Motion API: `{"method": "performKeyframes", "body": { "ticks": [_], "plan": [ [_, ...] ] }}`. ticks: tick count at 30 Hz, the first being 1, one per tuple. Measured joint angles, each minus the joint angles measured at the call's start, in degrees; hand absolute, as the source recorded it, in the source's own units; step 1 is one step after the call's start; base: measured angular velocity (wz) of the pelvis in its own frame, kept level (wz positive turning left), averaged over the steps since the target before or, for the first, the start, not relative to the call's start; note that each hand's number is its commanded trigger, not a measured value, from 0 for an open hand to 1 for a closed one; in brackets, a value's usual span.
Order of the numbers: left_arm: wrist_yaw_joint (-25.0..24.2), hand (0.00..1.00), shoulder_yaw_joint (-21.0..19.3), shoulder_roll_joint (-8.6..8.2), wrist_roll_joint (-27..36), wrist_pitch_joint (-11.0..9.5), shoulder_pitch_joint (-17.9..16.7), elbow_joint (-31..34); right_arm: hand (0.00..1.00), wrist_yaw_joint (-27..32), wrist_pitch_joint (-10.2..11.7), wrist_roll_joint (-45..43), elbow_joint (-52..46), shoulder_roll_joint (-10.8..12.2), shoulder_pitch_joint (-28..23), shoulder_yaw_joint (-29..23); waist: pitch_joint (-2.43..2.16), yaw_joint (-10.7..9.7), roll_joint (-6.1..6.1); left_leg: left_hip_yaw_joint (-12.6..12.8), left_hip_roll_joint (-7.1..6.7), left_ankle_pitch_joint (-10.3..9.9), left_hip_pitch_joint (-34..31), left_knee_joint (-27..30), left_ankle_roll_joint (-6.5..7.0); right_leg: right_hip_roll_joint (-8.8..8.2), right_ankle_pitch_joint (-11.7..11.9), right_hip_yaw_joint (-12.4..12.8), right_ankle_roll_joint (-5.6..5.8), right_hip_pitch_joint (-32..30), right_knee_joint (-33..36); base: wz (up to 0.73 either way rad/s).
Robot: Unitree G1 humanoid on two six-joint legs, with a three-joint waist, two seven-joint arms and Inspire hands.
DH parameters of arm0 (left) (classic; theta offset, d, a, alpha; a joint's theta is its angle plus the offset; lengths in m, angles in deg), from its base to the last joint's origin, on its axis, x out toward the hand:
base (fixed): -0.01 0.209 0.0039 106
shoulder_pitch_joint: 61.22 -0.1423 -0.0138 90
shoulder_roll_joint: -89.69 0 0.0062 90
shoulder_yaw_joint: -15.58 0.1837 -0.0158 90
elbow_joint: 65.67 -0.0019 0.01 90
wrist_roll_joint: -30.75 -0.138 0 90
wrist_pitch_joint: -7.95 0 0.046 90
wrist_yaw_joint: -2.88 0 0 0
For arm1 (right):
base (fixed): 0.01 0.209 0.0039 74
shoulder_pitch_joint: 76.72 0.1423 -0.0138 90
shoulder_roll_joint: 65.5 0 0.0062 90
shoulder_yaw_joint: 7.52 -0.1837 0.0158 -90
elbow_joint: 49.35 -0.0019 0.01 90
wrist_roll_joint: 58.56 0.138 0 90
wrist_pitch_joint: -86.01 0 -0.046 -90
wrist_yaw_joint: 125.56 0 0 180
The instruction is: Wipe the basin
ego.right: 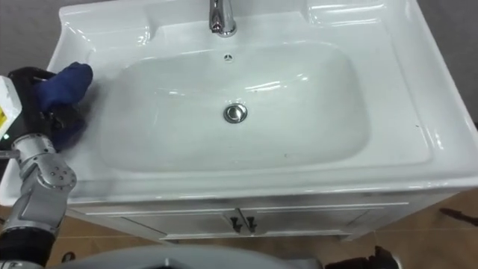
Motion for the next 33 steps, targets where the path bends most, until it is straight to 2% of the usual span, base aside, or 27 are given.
{"method": "performKeyframes", "body": {
  "ticks": [9,10,11,13,33],
  "plan": [
    [0.04,1.00,0.01,-0.02,0.10,0.13,0.00,0.00,0.00,0.22,0.00,-0.11,-1.89,0.10,-0.52,0.02,-0.05,-0.03,-0.13,-0.18,0.00,0.00,0.03,-0.03,0.00,-0.01,0.00,-0.21,0.00,0.20,-0.01,0.00],
    [0.04,0.92,0.01,-0.02,0.10,0.17,0.00,0.00,0.00,0.22,0.00,-0.11,-1.89,0.10,-0.57,0.01,-0.05,-0.07,-0.14,-0.18,0.00,0.00,0.06,-0.03,0.00,-0.02,0.00,-0.22,0.00,0.22,-0.01,0.00],
    [0.05,0.33,0.01,-0.04,0.10,0.19,0.00,-0.02,0.00,0.23,0.00,-0.08,-1.89,0.11,-0.63,0.02,-0.05,-0.05,-0.16,-0.18,0.00,0.00,0.13,-0.02,0.00,-0.02,0.00,-0.20,0.00,0.24,0.02,0.00],
    [0.04,0.00,0.04,-0.08,0.09,0.18,-0.01,-0.18,0.00,0.24,0.00,-0.09,-1.83,0.13,-0.67,0.02,-0.06,-0.14,-0.19,-0.18,-0.01,0.00,0.19,-0.02,0.00,-0.03,0.00,-0.21,0.00,0.29,0.02,0.00],
    [1.19,0.00,0.04,-0.32,0.06,0.17,0.00,-0.10,0.00,0.21,0.00,-0.12,-1.71,0.12,-1.37,0.02,0.06,-0.54,0.26,-0.14,-0.03,0.00,0.16,-0.03,0.00,-0.05,-0.01,-0.16,0.01,0.23,-0.07,0.00]
  ]
}}
